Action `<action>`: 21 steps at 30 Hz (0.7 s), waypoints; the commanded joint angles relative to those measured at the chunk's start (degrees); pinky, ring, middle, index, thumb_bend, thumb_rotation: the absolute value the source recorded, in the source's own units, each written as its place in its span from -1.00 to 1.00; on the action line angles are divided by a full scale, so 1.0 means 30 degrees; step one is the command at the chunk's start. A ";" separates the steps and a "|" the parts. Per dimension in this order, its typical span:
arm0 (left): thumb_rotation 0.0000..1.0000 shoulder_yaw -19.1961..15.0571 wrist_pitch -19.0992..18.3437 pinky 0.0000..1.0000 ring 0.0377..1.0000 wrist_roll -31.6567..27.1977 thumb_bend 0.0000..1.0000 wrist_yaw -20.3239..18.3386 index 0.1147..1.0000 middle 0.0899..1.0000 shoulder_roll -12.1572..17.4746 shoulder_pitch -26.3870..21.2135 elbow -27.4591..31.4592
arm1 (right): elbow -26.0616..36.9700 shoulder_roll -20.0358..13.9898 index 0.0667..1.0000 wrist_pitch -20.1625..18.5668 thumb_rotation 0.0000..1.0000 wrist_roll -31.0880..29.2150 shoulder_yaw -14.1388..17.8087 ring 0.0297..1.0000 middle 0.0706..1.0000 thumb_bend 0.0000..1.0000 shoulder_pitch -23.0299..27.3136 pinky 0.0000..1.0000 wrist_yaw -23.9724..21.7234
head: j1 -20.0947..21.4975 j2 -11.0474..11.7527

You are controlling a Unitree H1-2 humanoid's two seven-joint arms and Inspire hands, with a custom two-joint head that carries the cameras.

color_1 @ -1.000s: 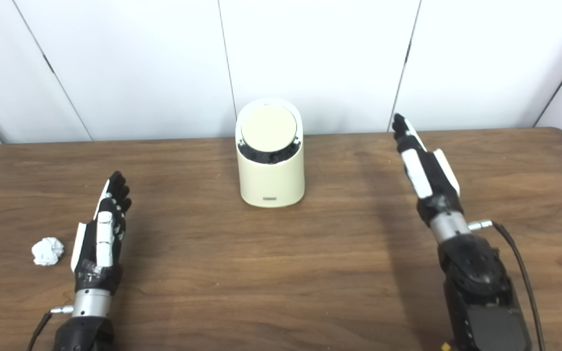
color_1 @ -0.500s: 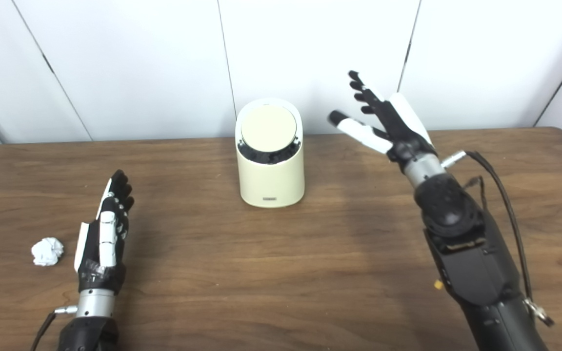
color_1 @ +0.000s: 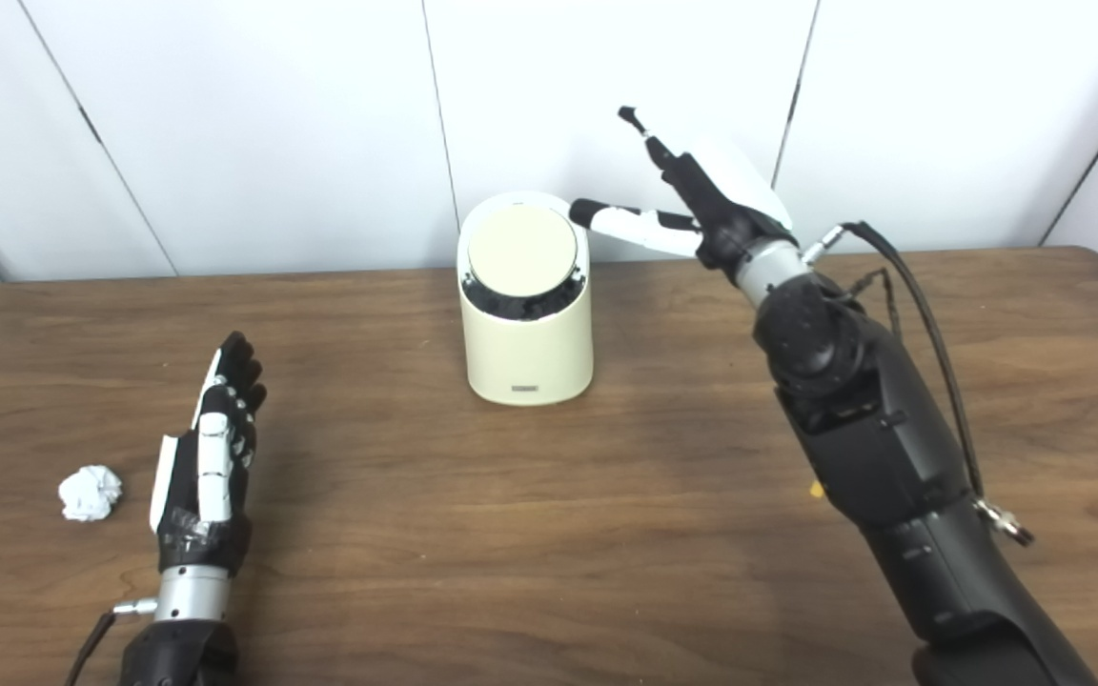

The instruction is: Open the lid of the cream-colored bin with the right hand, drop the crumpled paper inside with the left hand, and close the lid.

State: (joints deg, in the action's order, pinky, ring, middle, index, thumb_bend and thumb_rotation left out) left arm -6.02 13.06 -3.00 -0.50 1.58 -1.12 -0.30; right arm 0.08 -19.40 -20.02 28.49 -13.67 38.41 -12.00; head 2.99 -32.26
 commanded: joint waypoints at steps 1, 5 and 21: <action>0.85 0.0458 0.0268 1.00 1.00 -0.0288 -0.11 -0.0036 1.00 1.00 -0.0672 0.0676 -0.0868 | 0.0174 0.0040 0.97 0.0163 0.75 0.0298 0.0025 0.94 0.95 0.54 0.1383 0.75 -0.0013 | 0.0025 -0.0022; 0.85 0.0498 0.0297 1.00 1.00 -0.0214 -0.11 -0.0007 1.00 1.00 -0.0736 0.0686 -0.0895 | -0.0558 0.0181 0.97 0.0408 0.78 0.0518 -0.0257 0.93 0.94 0.53 0.1862 0.72 -0.0156 | -0.0034 -0.0007; 0.82 0.0624 0.0281 1.00 1.00 0.0203 -0.18 0.0385 1.00 0.99 -0.1201 0.0669 -0.0949 | -0.3943 0.0371 0.96 0.2347 0.77 0.2190 -0.1933 0.94 0.92 0.47 0.3389 0.92 -0.0073 | -0.0497 -0.0038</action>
State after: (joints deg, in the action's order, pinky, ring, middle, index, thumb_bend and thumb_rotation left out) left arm -5.55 13.07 -2.08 0.37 0.11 -1.22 -0.27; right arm -12.52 -18.33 -15.26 34.31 -19.77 44.36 -13.24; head 1.50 -32.34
